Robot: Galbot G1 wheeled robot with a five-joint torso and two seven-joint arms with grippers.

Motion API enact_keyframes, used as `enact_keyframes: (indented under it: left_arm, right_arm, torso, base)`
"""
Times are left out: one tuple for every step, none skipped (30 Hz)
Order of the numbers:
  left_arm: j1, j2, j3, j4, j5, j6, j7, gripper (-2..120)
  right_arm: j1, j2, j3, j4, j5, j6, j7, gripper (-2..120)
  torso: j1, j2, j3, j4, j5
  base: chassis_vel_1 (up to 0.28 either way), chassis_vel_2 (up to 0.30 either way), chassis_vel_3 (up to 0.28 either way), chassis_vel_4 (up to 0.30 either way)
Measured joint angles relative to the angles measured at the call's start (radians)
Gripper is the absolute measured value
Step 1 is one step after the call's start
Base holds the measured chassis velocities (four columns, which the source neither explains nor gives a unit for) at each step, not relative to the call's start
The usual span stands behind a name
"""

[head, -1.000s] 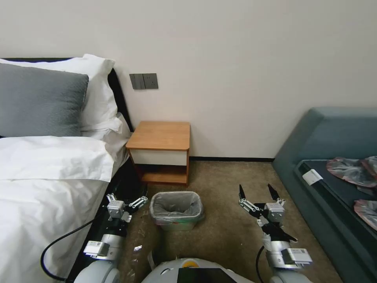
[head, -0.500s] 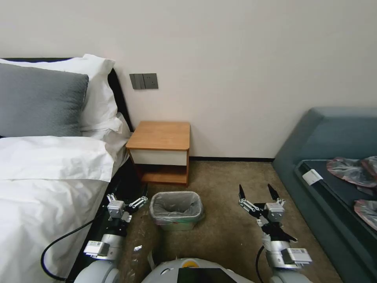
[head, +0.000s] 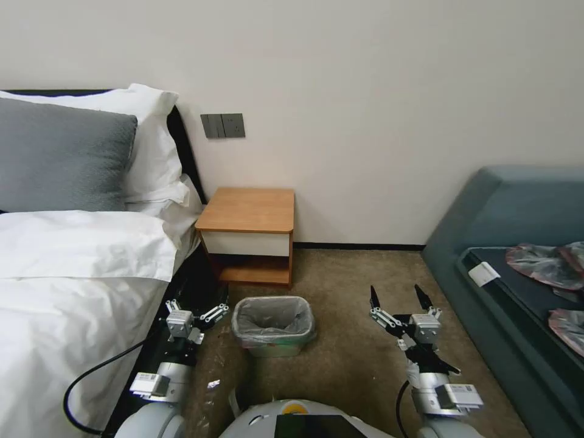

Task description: Pick up the garbage bag from the table and place it over the trash can.

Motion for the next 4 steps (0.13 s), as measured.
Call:
enact_keyframes:
  left_arm:
    - [0.000, 0.000, 0.000, 0.000, 0.000, 0.000, 0.000, 100]
    - [0.000, 0.000, 0.000, 0.000, 0.000, 0.000, 0.000, 100]
    - [0.000, 0.000, 0.000, 0.000, 0.000, 0.000, 0.000, 100]
    - [0.000, 0.000, 0.000, 0.000, 0.000, 0.000, 0.000, 100]
  right_arm:
    - [0.000, 0.000, 0.000, 0.000, 0.000, 0.000, 0.000, 100]
    - [0.000, 0.000, 0.000, 0.000, 0.000, 0.000, 0.000, 100]
    - [0.000, 0.000, 0.000, 0.000, 0.000, 0.000, 0.000, 100]
    - [0.000, 0.000, 0.000, 0.000, 0.000, 0.000, 0.000, 100]
  torso:
    - [0.000, 0.000, 0.000, 0.0000, 0.0000]
    - [0.000, 0.000, 0.000, 0.0000, 0.0000]
    - [0.000, 0.000, 0.000, 0.0000, 0.0000]
    - [0.000, 0.000, 0.000, 0.0000, 0.0000]
  base:
    - [0.000, 0.000, 0.000, 0.000]
    - [0.000, 0.000, 0.000, 0.000]
    - [0.000, 0.000, 0.000, 0.000]
    - [0.000, 0.000, 0.000, 0.000]
